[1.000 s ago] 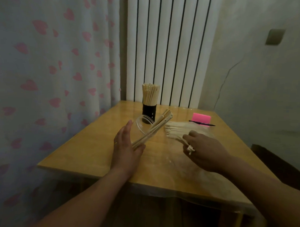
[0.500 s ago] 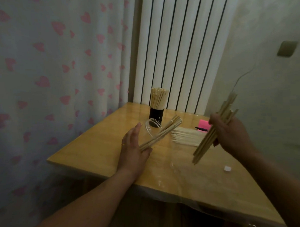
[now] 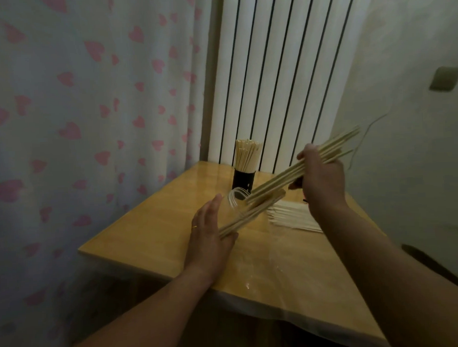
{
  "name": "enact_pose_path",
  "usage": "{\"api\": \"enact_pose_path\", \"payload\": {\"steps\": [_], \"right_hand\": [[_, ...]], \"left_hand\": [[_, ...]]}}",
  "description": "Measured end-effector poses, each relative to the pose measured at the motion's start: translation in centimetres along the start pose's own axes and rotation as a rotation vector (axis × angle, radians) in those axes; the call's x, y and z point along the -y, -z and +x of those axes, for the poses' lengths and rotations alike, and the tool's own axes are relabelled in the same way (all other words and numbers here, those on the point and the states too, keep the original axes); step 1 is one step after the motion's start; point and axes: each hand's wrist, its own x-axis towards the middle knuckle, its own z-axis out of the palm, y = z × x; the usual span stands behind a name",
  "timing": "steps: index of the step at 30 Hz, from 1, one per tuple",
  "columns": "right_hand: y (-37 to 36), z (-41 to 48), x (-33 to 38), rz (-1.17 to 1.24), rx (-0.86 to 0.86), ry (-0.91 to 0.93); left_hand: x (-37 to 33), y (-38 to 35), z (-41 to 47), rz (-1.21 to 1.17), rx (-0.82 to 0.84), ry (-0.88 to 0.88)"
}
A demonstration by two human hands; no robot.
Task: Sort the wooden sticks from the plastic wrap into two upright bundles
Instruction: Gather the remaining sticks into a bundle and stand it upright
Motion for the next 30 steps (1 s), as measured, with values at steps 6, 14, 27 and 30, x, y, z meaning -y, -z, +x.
{"api": "enact_pose_path", "payload": {"steps": [6, 14, 27, 30], "right_hand": [[-1.8, -1.3, -2.8, -0.277, 0.108, 0.064], [-2.3, -2.0, -4.1, -0.222, 0.228, -0.047], [-0.9, -0.5, -4.3, -0.36, 0.236, 0.14], [1.9, 0.0, -3.1, -0.328, 0.171, 0.093]], "left_hand": [[0.0, 0.0, 0.1, 0.016, 0.019, -0.015], [-0.1, 0.0, 0.1, -0.007, 0.0, -0.004], [0.0, 0.0, 0.0, -0.002, 0.008, -0.003], [0.1, 0.0, 0.1, -0.027, 0.001, 0.011]]}}
